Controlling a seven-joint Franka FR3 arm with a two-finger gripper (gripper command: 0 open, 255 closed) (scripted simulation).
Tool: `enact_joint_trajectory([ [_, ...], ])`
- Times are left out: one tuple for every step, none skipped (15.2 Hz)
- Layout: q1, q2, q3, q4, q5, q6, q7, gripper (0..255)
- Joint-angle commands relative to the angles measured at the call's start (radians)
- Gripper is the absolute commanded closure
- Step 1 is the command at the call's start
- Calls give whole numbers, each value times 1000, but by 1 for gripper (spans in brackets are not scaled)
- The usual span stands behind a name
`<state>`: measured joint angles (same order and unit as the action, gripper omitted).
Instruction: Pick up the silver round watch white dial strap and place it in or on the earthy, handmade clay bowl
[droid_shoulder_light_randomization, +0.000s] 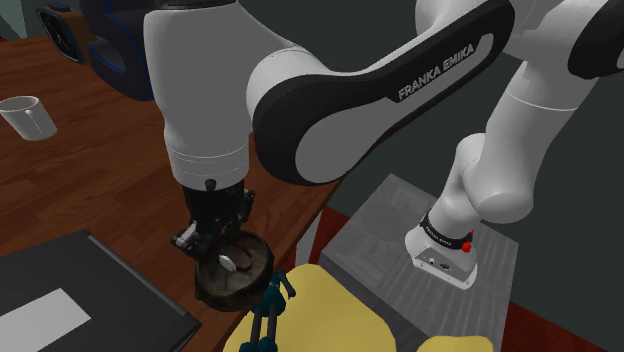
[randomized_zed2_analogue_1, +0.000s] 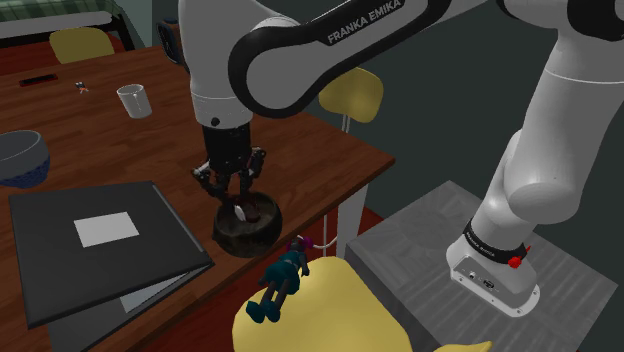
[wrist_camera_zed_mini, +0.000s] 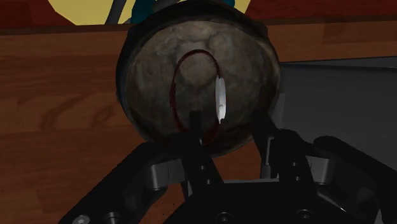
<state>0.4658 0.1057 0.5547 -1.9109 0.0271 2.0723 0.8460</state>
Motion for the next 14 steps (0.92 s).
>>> enact_joint_trajectory([
  [0,0,0,0,0,0,0,0],
  [0,0,0,0,0,0,0,0],
  [0,0,0,0,0,0,0,0],
  [0,0,0,0,0,0,0,0],
  [0,0,0,0,0,0,0,0],
  [-3,-13,0,20,7,-31,-5,0],
  [-6,-24,-1,42,14,-63,-9,0],
  [-8,-34,-2,64,19,-94,-13,0],
  [-10,-41,-3,84,23,-120,-16,0],
  [-10,-41,-3,84,23,-120,-16,0],
  [-10,-41,-3,83,23,-120,-16,0],
  [-10,-41,-3,84,23,-120,-16,0],
  [-10,-41,-3,84,23,-120,-16,0],
  [-10,-41,-3,84,23,-120,-16,0],
])
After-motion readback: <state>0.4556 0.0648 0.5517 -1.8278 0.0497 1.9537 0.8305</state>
